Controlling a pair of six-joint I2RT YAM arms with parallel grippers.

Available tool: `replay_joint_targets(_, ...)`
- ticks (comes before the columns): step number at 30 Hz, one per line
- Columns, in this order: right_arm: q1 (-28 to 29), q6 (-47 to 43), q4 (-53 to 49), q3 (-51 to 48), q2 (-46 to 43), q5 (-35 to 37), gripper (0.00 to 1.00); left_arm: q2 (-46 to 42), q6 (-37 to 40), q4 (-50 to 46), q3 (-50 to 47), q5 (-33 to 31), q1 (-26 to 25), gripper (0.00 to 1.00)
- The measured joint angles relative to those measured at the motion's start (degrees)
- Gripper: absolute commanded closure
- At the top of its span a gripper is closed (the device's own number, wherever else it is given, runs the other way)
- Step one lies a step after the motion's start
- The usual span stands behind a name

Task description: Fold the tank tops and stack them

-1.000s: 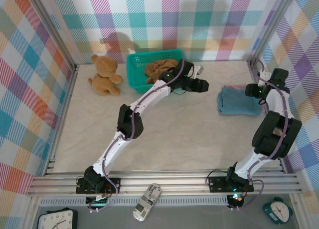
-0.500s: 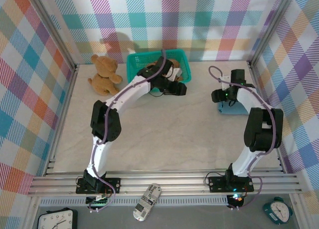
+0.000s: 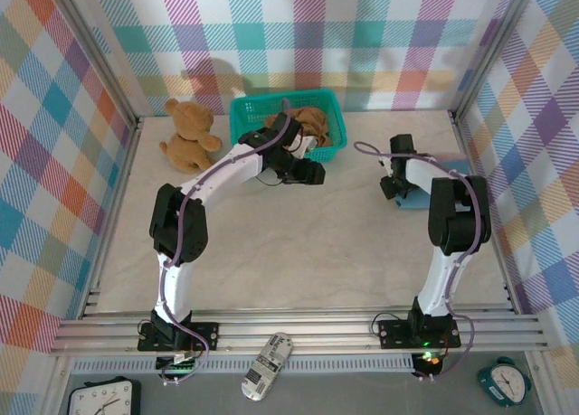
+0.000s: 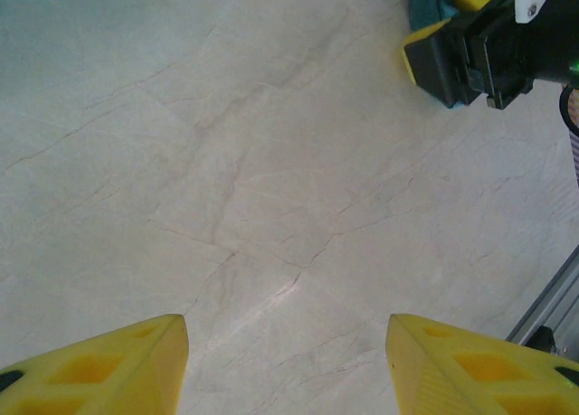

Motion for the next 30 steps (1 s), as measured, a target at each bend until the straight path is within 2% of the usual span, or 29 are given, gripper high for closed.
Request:
replay_joint_targets(4, 0.2, -0.2, 0.3, 0.2, 0.5, 3.6, 0.74, 0.0, 0.0, -0.1, 0.0, 0.0, 0.3, 0.40)
replay_joint_targets(9, 0.0, -0.2, 0.3, 0.4, 0.0, 4.6, 0.87, 0.0, 0.3, -0.6, 0.0, 0.0, 0.3, 0.40)
replay_joint_targets(17, -2.7, 0.3, 1.4, 0.4, -8.9, 3.4, 0.90, 0.0, 1.1, -1.6, 0.0, 0.0, 0.3, 0.40)
replay_joint_targets(25, -5.5, -8.3, 6.7, -0.3, -11.7, 2.8, 0.91, 0.0, 1.3, -2.4, 0.0, 0.0, 0.4, 0.40)
replay_joint_targets(30, -4.0, -15.0, 10.6, -4.0, -10.7, 1.6, 0.90, 0.0, 1.5, -3.1, 0.0, 0.0, 0.4, 0.40)
